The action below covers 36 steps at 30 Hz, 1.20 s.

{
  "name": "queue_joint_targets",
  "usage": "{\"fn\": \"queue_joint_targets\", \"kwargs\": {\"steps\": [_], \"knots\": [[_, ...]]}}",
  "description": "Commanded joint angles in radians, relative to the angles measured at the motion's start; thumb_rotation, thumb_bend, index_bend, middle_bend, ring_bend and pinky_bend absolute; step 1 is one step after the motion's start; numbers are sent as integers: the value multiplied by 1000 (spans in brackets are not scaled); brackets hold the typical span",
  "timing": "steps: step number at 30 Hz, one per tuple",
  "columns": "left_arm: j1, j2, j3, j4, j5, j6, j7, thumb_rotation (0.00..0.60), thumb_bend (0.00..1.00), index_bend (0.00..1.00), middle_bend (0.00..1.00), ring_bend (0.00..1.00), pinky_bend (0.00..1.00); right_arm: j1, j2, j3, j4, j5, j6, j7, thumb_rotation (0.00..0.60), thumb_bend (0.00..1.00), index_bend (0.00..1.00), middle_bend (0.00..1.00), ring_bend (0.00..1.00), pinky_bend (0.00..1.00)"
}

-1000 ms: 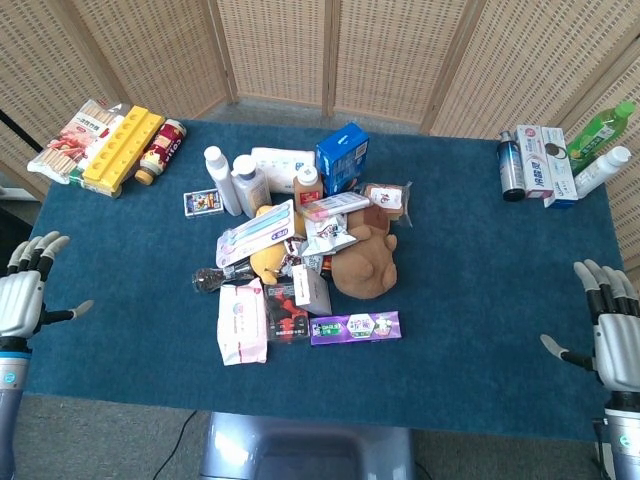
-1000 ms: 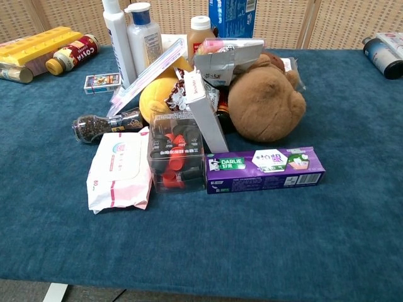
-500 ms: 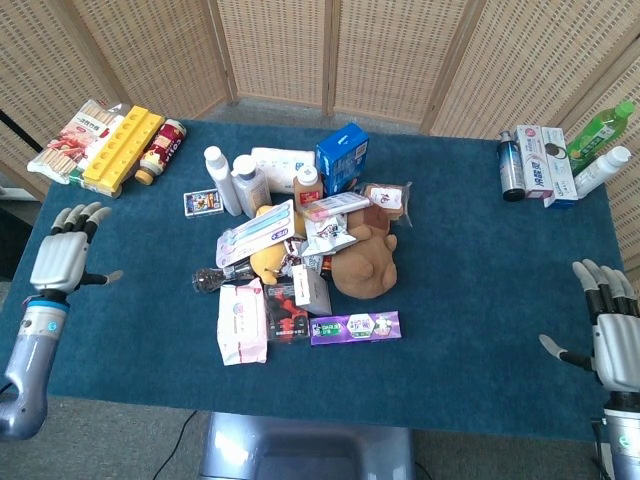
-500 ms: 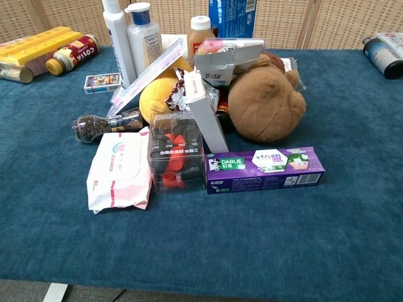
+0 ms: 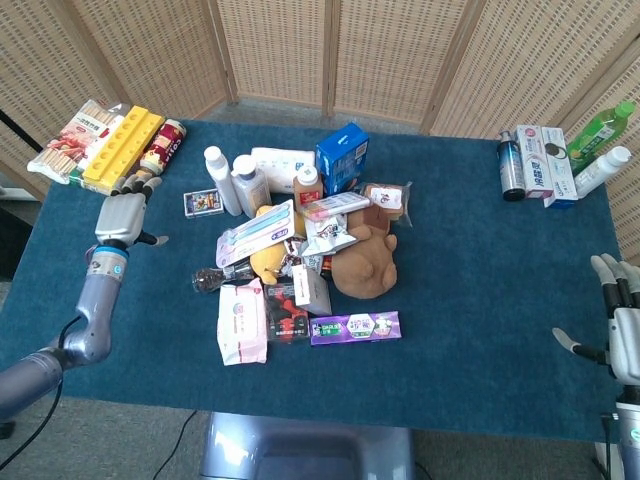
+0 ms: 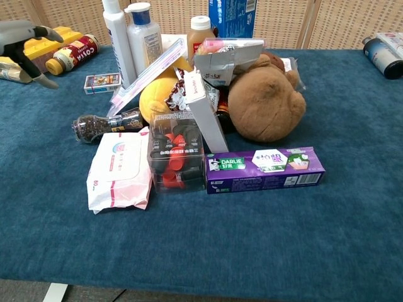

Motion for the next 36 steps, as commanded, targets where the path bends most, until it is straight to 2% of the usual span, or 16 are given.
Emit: {"fn": "queue_joint_targets", "kwargs": {"steps": [1, 13, 23, 36], "knots": [[-65, -65, -8, 102, -48, -61, 32, 600, 0, 123, 0, 0, 0, 0, 0, 3, 3, 6, -3, -1, 600, 0, 0, 0, 0, 0], [-190, -225, -9, 403, -102, -214, 40, 600, 0, 124, 0, 0, 0, 0, -1, 23, 23, 51, -9, -1, 600, 0, 0, 0, 0, 0], [-283, -353, -27, 635, -79, -301, -2, 600, 0, 138, 0, 0, 0, 2, -2, 35, 42, 76, -20, 7, 600, 0, 0, 0, 0, 0], [-339, -447, -70, 802, -69, -372, -10, 600, 0, 151, 0, 0, 0, 1, -3, 39, 51, 90, -27, 8, 600, 0, 0, 0, 0, 0]]}}
